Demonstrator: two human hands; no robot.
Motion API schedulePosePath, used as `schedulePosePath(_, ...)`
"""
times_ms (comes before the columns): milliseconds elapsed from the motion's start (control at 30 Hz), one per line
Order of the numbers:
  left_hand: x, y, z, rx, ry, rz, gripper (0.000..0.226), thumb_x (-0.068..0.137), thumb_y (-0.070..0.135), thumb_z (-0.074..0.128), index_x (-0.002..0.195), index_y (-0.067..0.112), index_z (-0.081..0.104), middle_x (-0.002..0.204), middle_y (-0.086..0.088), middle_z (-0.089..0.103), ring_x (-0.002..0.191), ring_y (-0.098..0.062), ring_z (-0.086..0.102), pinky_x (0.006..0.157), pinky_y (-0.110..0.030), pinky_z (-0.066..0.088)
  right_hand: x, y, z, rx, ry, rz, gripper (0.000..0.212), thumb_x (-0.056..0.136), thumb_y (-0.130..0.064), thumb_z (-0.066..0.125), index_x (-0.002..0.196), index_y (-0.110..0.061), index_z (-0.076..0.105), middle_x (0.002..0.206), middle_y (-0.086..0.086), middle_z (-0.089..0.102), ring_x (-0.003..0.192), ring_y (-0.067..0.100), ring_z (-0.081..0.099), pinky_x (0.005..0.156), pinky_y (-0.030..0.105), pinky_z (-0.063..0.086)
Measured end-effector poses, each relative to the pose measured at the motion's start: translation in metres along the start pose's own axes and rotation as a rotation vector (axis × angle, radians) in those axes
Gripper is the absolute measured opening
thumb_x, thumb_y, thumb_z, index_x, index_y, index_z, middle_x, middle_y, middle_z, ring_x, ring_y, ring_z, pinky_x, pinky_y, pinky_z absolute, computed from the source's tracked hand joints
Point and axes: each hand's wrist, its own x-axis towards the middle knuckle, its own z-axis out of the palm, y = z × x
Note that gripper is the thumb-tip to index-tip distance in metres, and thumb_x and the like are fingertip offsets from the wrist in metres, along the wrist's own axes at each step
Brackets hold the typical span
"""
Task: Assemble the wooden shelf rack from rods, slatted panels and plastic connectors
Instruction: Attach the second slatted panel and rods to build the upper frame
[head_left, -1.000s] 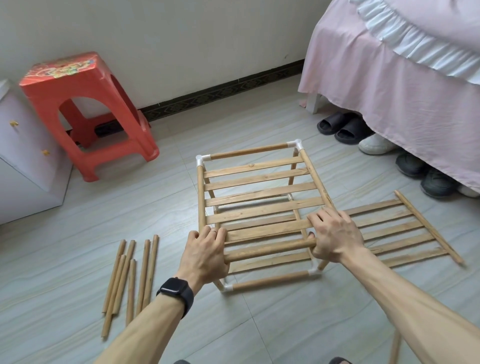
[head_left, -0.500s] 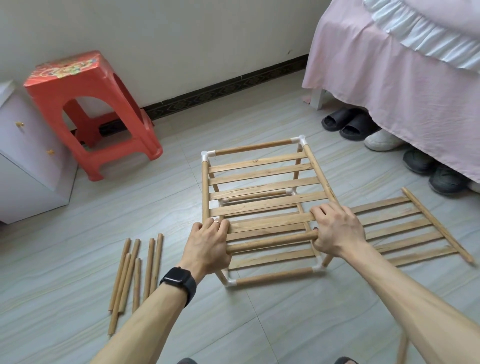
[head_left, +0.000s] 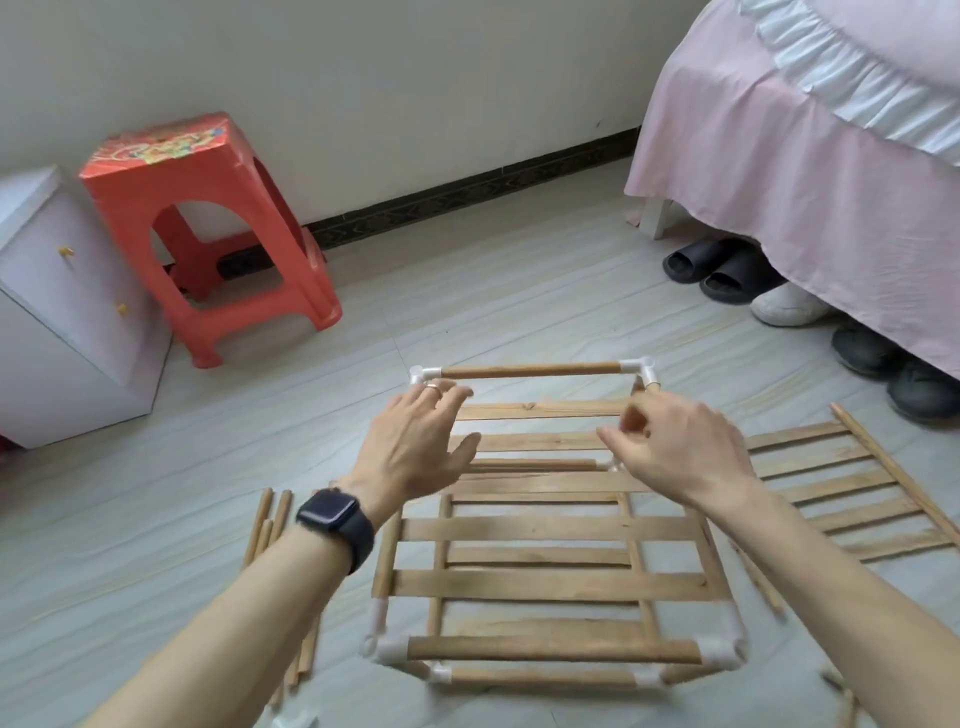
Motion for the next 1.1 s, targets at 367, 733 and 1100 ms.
schedulePosePath(367,0.089,-0.053,0.054,0.088,-0.388,-0.127,0.114,0.066,0.069,0.078,0.156,0.032,0.018,0.153,-0.003,0.040,0.146,-0.026,0.029,0.118,-0.048,0.026,0.108,0.036,0.074,-0.173,-0.195,0.092,0.095,0.066,-0.055,0.077,0.147,-0.034,0.031,0.143,-0.002,0.035,0.137,0.022,0.020,0.109,0.047,0.032)
schedulePosePath(733,0.084,-0.050,0.071,-0.022,-0.229,-0.181,0.079,0.069,0.026,0.078,0.139,0.020,0.042,0.126,-0.005,0.051,0.120,-0.025,0.042,0.096,-0.044,0.045,0.112,0.043,0.078,-0.104,-0.118,0.038,0.076,0.066,-0.041,0.075,0.135,-0.028,0.045,0.124,-0.002,0.047,0.124,0.022,0.032,0.092,0.040,0.049)
schedulePosePath(1100,0.093,-0.052,0.065,-0.044,-0.430,-0.276,0.101,0.066,0.038,0.080,0.151,0.037,0.025,0.154,-0.002,0.033,0.145,-0.023,0.021,0.113,-0.043,0.026,0.122,0.035,0.071,-0.182,-0.257,0.075,0.104,0.062,-0.066,0.080,0.148,-0.035,0.031,0.145,-0.004,0.037,0.138,0.021,0.025,0.108,0.042,0.033)
